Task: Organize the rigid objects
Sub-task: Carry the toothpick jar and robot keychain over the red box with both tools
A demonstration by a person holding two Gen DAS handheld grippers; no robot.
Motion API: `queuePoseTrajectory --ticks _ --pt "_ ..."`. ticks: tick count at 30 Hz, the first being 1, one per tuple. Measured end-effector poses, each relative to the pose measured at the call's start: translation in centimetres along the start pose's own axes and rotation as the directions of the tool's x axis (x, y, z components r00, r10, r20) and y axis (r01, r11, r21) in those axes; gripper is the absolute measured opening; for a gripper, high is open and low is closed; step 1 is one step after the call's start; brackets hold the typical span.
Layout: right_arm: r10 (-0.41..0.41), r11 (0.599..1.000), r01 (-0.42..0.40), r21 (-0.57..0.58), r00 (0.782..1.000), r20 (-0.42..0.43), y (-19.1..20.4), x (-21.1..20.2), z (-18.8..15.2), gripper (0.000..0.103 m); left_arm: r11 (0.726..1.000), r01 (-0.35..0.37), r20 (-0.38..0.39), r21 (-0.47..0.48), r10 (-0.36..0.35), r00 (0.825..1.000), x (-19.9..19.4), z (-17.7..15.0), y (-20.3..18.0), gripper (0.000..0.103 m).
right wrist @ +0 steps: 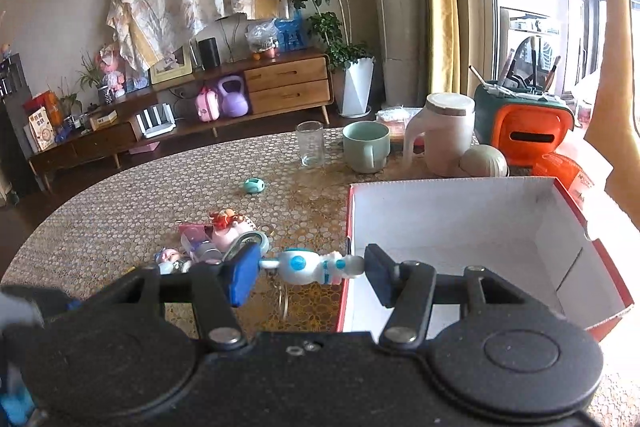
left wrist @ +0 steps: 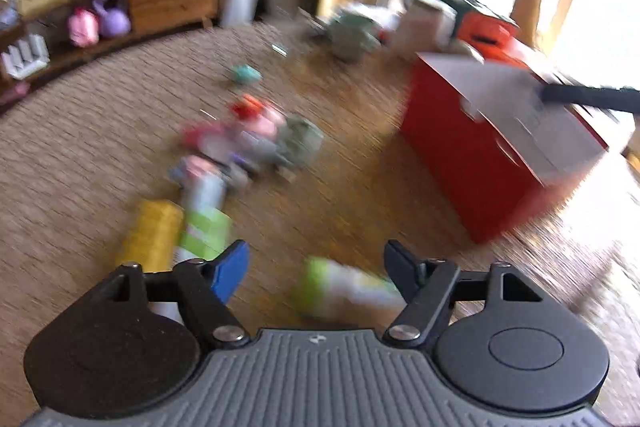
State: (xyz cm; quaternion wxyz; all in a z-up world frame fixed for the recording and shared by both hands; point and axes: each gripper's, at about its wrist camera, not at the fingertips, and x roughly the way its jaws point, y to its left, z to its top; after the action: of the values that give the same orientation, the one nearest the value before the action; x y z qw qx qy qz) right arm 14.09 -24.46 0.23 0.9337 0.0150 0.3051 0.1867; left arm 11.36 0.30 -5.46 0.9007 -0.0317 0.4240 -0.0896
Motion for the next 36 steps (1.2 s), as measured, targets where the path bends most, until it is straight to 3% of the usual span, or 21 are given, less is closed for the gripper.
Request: queuePoseTrajectory --ticks 4,6,11,13,18,29,36 --pt "0.003 1.0 -0.003 -0.011 1.0 0.004 -0.6 -0.6 -0.3 0.057 0.999 0.007 -0.02 0.042 -0.006 1.0 0.9 -1.4 -2.3 0.075" --pt "0.0 1.0 0.0 -0.007 1.0 0.004 -0.9 -0.7 -0.4 0.057 0.997 -0.009 -0.012 0.078 0.01 1.0 1.1 -2.0 -3.2 0.086" --pt "-0.002 1.0 0.002 0.003 1.0 -0.002 -1.4 -0.6 -0.8 0.057 0.985 -0.03 -0.021 0.17 0.034 0.999 2.6 -3.4 -4.1 0.086" --pt "-0.001 1.0 0.001 -0.003 1.0 0.001 -1.4 -0.8 -1.0 0.057 0.979 -0.075 -0.02 0.189 0.08 0.997 3.6 -3.7 -4.1 0.086" --pt "-0.008 1.0 0.008 -0.005 1.0 0.003 -1.7 -0.9 -0.9 0.057 0.993 -0.056 -0.052 0.101 0.062 0.997 5.0 -3.7 -2.7 0.086" --pt "-0.034 0.999 0.034 -0.001 0.999 0.016 -3.3 -1.3 -0.4 0.057 0.993 -0.071 -0.043 0.092 0.075 0.996 5.4 -3.6 -3.1 0.083" --pt "-0.064 0.998 0.063 0.022 0.997 0.031 -5.2 -1.7 0.1 0.057 0.996 -0.046 0.002 0.079 0.046 0.999 3.3 -0.1 -4.9 0.082"
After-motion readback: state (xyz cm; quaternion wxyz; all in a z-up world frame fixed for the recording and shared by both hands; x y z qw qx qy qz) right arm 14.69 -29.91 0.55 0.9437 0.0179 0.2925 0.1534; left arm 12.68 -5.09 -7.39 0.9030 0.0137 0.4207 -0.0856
